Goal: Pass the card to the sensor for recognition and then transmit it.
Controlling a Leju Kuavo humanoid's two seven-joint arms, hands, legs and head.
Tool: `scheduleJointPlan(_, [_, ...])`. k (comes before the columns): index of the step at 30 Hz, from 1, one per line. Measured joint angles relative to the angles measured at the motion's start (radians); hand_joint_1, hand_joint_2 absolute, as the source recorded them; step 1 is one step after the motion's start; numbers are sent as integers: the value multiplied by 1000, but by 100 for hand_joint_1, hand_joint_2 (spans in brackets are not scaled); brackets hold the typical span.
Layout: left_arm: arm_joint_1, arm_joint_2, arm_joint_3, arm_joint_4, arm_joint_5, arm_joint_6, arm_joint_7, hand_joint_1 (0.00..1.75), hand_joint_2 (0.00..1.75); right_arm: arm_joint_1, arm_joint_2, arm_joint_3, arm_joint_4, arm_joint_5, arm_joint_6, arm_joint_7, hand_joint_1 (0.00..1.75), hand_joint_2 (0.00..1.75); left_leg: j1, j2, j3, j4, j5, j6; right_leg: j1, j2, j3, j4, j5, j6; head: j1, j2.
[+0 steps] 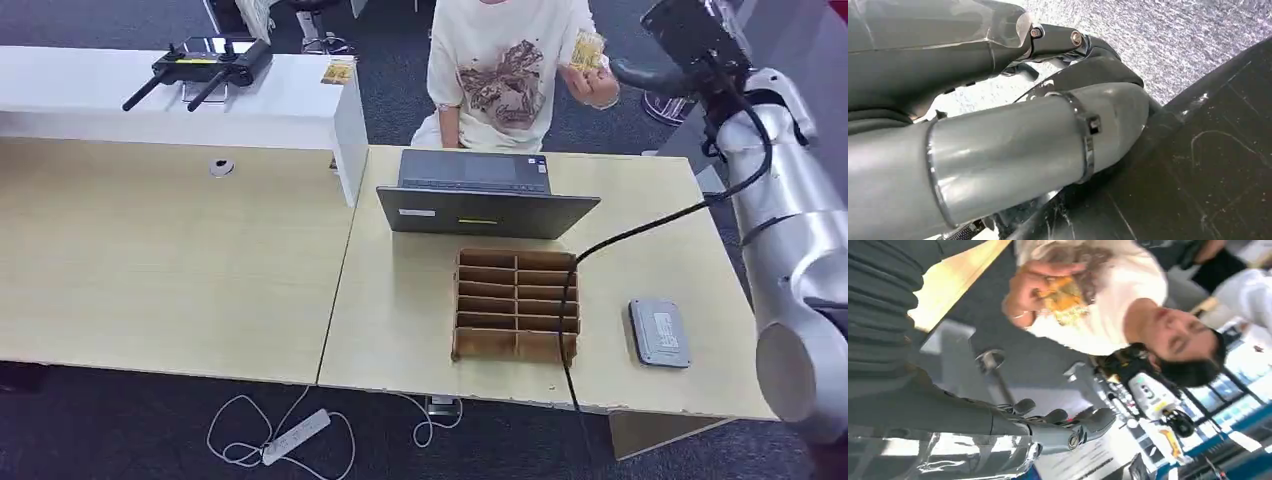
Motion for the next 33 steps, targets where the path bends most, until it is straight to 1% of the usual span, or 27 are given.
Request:
scheduleJointPlan(2, [1, -1, 0, 0, 2, 3, 0, 0, 0, 24, -8, -34, -23, -35, 3, -18, 0, 175, 0, 0, 0, 0, 0, 0, 0, 0, 0, 0, 0, 0, 0, 0])
scheduleJointPlan(5, [1, -1, 0, 0, 3, 3, 0, 0, 0, 46, -15, -61, -45, -64, 12, -29, 0, 175, 0, 0, 0, 0, 0, 0, 0, 0, 0, 0, 0, 0, 0, 0])
scheduleJointPlan(6, [1, -1, 0, 0, 3, 4, 0, 0, 0, 54, -17, -72, -54, -89, 15, -42, 0, 175, 0, 0, 0, 0, 0, 0, 0, 0, 0, 0, 0, 0, 0, 0])
scheduleJointPlan(8, [1, -1, 0, 0, 6, 4, 0, 0, 0, 85, -21, -95, -93, -184, 40, -75, 0, 175, 0, 0, 0, 0, 0, 0, 0, 0, 0, 0, 0, 0, 0, 0])
scheduleJointPlan(10, [1, -2, 0, 0, 12, 4, 0, 0, 0, 151, -30, -107, -168, -303, 60, -92, 0, 175, 1, -1, 1, 0, 0, 0, 1, -1, 1, 0, 0, 0, 0, 0])
scheduleJointPlan(12, [1, -3, 0, 0, 15, 4, 0, 0, 0, 260, -46, -116, -285, -442, 69, -96, 0, 175, 2, -3, 1, 0, 0, 0, 2, -3, 2, -1, -1, 1, 0, 0])
scheduleJointPlan(14, [2, -3, 0, 0, 15, 4, 0, 0, 0, 356, -60, -120, -380, -523, 69, -95, 0, 175, 2, -3, 0, 0, 0, 0, 1, -3, 2, -1, -1, 1, 0, 0])
scheduleJointPlan(17, [1, -3, 0, 0, 16, 4, 0, 0, 0, 439, -79, -122, -471, -552, 65, -86, 0, 175, 1, 0, 0, 0, -1, 1, 0, -1, 1, -1, -1, 1, 0, 0])
scheduleJointPlan(20, [1, -3, 0, 0, 16, 4, 0, 0, 0, 472, -95, -122, -524, -573, 60, -79, 0, 175, 0, 0, 0, 0, -1, 1, 0, 0, 1, -1, -1, 1, 0, 0])
scheduleJointPlan(23, [2, -3, 0, 0, 23, 4, -1, 0, 0, 517, -105, -123, -584, -631, 54, -88, 0, 175, 1, -1, 1, 0, -1, 1, 1, -1, 1, -1, -1, 1, 0, 0])
scheduleJointPlan(26, [2, -3, 0, 0, 26, 4, -1, 0, 0, 606, -113, -137, -684, -703, 81, -87, 0, 175, 1, -2, 0, 0, -1, 1, 1, -2, 1, -1, -1, 1, 0, 0])
scheduleJointPlan(29, [2, -3, 0, 0, 19, 2, -1, 0, 0, 685, -122, -160, -779, -744, 100, -69, 0, 175, 1, -1, 0, 0, -1, 1, 0, -2, 1, -1, -1, 1, 0, 0])
scheduleJointPlan(33, [1, -3, 0, 0, 14, 0, -1, 0, 0, 748, -130, -186, -871, -764, 108, -48, 0, 175, 1, -1, 0, 0, -1, 1, 0, -1, 1, -1, -1, 1, 0, 0])
